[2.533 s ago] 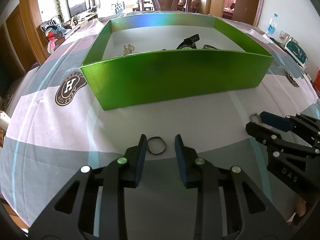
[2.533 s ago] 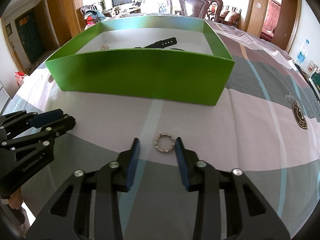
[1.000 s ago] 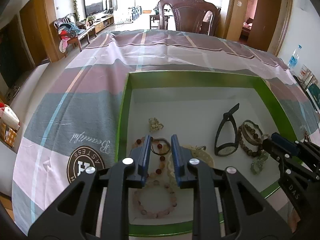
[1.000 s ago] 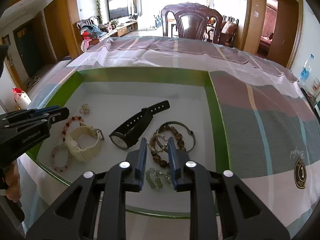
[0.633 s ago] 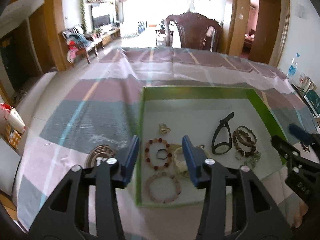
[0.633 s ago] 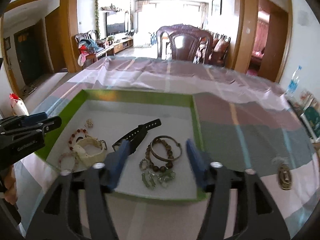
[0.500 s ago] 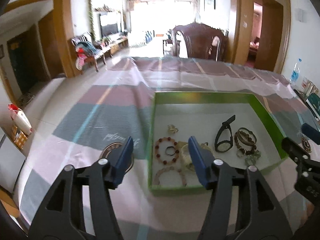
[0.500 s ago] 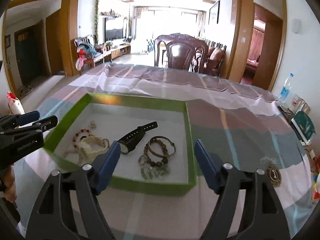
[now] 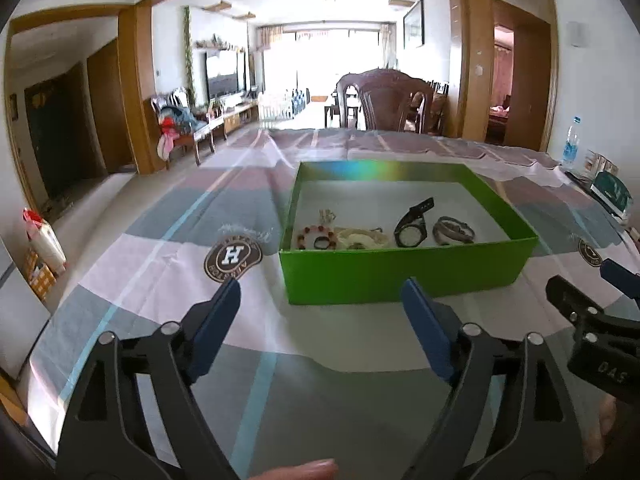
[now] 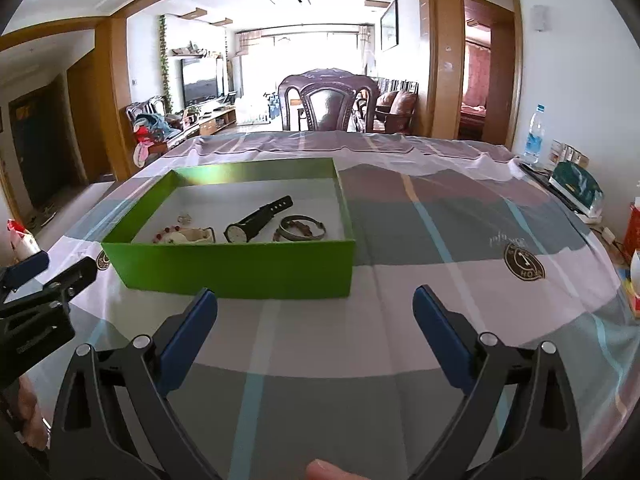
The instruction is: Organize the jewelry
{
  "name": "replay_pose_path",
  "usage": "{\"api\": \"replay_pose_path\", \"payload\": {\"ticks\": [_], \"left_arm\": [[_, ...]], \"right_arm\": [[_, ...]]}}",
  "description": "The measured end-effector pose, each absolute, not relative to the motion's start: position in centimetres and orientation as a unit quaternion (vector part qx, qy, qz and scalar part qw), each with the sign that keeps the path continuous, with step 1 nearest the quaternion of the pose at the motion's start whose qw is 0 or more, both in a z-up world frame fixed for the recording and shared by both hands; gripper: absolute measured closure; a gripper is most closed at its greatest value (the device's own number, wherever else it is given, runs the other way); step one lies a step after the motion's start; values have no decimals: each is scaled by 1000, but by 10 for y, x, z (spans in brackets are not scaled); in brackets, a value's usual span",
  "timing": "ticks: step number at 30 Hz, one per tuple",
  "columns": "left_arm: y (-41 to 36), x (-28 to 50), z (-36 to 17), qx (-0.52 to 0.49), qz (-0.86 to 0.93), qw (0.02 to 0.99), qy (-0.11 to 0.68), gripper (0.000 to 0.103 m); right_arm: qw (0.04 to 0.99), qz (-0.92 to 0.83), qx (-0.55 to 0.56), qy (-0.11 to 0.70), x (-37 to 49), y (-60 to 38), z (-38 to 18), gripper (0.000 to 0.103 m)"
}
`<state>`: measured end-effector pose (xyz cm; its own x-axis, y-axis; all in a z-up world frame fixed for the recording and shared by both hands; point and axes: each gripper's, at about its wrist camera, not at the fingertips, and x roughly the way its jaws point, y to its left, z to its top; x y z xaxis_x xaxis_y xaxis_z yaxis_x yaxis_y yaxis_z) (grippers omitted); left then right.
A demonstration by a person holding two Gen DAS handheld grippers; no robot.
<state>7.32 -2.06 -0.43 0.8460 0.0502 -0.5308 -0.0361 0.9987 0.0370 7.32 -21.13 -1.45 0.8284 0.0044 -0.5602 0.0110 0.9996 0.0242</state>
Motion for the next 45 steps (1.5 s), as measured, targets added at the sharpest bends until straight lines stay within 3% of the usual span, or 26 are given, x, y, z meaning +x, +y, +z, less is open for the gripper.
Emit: {"api": "replay_pose_path", "payload": {"ticks": [4, 14, 45], "left_arm": [[-24, 69, -1, 12, 22, 964, 264, 11], [-28, 66, -2, 18, 20, 963, 269, 8], [-31, 62, 1, 24, 14, 963, 267, 7]], "right_arm": [[959, 1, 14, 282, 70, -211, -15, 7], [961, 5, 3, 276, 66, -206, -14, 7], [967, 5, 1, 254, 59, -202, -5, 7]]}}
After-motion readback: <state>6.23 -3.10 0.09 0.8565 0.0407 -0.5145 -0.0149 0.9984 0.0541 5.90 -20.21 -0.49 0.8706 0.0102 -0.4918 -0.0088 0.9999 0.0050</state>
